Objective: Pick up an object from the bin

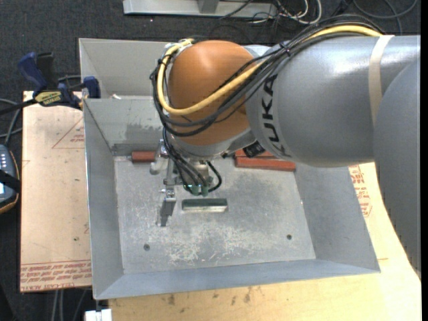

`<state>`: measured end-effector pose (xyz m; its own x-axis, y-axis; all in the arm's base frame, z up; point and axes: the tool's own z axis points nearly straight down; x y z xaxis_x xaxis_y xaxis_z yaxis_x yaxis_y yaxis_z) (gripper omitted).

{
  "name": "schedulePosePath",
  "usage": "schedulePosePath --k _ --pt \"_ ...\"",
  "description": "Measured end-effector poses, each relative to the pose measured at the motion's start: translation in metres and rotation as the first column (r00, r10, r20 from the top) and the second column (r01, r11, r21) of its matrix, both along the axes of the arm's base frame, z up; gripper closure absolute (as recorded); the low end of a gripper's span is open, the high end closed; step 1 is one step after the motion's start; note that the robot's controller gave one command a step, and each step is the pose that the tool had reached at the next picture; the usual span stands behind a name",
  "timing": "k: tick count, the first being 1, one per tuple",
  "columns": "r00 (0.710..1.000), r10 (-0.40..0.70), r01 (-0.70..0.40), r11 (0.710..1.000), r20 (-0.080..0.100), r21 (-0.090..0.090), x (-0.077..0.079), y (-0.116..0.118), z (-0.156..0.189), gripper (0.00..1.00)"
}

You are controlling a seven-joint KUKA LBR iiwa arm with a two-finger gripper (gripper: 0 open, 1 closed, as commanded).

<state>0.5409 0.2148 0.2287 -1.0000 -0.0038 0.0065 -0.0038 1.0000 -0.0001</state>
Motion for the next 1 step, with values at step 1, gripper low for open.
schedulePosePath --k 1 --pt "1.000 -0.003 0.003 1.000 0.007 0.001 0.0019 -0.0010 0.0037 0.00"
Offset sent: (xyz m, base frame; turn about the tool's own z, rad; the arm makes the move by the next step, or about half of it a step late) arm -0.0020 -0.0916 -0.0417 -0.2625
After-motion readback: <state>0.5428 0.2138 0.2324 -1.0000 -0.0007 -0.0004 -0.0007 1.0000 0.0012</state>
